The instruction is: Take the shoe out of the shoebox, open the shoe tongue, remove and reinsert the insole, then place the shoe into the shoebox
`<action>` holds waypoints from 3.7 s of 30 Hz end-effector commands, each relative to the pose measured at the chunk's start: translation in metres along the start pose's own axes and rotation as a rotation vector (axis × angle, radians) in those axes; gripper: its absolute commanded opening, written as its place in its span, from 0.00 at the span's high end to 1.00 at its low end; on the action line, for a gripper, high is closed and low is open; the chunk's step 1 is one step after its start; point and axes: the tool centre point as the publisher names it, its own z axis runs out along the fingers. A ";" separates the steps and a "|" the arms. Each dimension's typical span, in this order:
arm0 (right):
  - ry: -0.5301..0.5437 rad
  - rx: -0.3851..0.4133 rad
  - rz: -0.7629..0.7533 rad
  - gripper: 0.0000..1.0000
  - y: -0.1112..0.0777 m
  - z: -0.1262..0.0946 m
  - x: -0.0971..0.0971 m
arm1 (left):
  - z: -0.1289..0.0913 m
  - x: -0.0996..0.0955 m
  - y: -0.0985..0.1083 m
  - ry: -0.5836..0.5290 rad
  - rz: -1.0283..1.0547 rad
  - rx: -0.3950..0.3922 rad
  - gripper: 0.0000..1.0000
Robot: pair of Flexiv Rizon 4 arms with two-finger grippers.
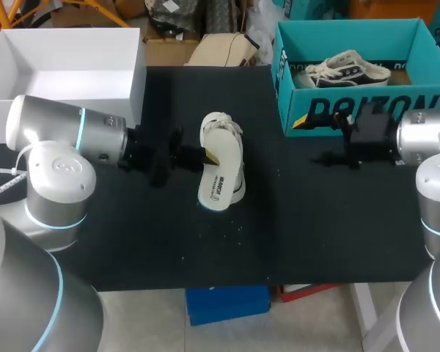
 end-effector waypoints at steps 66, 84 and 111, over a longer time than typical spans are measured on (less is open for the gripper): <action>-0.392 -0.202 -1.196 0.00 -0.023 -0.056 -0.010 | 0.016 0.000 -0.013 0.057 -0.079 0.086 1.00; -0.392 -0.202 -1.196 0.00 -0.023 -0.056 -0.010 | 0.017 0.014 -0.032 0.132 -0.178 0.161 1.00; -0.392 -0.202 -1.196 0.00 -0.023 -0.056 -0.010 | 0.013 0.028 -0.018 0.304 -0.142 0.143 1.00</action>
